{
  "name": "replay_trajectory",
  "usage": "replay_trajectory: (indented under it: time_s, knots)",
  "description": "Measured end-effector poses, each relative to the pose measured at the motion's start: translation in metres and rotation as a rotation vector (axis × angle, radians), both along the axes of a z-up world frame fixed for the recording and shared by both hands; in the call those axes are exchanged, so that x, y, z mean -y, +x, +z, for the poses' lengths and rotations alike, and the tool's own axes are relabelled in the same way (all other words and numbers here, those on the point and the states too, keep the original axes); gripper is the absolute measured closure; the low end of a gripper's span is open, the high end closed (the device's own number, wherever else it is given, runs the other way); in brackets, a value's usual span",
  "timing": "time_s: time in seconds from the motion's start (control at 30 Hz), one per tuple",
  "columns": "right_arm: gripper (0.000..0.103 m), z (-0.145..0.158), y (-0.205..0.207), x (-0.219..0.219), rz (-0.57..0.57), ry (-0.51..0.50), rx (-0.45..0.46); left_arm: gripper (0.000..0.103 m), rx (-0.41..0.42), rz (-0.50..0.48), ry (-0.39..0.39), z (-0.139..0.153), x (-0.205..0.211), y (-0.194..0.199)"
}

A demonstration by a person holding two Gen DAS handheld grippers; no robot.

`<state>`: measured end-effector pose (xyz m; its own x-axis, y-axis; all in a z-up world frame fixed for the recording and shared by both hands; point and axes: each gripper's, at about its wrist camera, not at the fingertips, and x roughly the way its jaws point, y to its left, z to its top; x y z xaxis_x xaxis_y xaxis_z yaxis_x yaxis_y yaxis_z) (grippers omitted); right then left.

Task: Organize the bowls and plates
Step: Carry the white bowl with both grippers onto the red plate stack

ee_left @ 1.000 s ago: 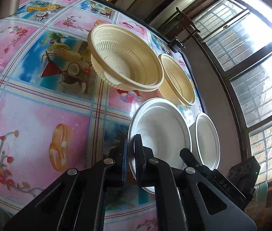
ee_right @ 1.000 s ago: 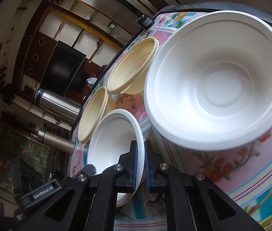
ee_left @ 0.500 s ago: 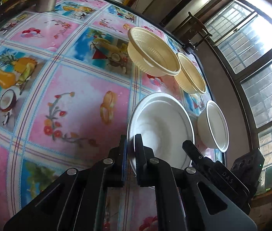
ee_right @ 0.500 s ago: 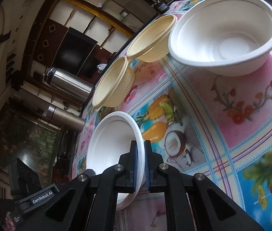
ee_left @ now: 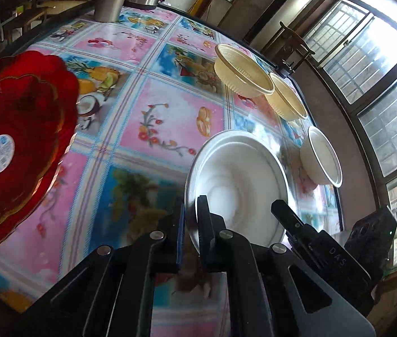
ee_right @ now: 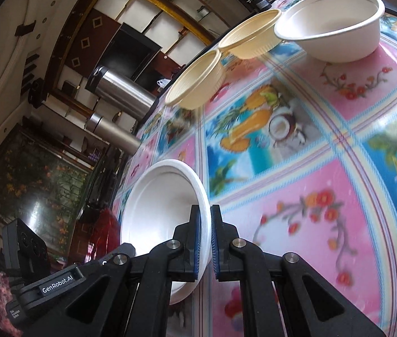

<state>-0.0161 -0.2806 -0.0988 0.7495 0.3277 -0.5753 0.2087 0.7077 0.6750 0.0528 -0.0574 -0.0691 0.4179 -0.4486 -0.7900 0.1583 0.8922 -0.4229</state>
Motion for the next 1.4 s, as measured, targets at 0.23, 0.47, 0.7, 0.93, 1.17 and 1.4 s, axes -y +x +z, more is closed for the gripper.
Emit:
replay_trajectory:
  time_s: [0.23,0.47,0.7,0.93,1.17,1.4]
  knots:
    - [0.096,0.014,-0.026,-0.027,0.059,-0.026,-0.017,0.095,0.013,-0.021,0.003,-0.002,-0.026,-0.034]
    - [0.096,0.055,-0.039,-0.065,0.111,-0.073,0.068,0.095,0.120,-0.005,-0.011,0.032,-0.060,-0.056]
    - [0.096,0.081,-0.015,-0.121,0.199,-0.095,0.115,0.094,0.186,0.094,-0.027,0.054,-0.117,-0.059]
    - [0.096,0.078,0.022,-0.184,0.290,-0.123,0.095,0.094,0.144,0.212,-0.032,0.042,-0.174,-0.043]
    - [0.096,0.060,0.059,-0.228,0.328,-0.155,0.055,0.094,0.102,0.291,-0.008,0.026,-0.203,-0.016]
    - [0.095,0.038,0.077,-0.252,0.325,-0.222,0.019,0.094,0.051,0.321,0.028,0.000,-0.215,0.002]
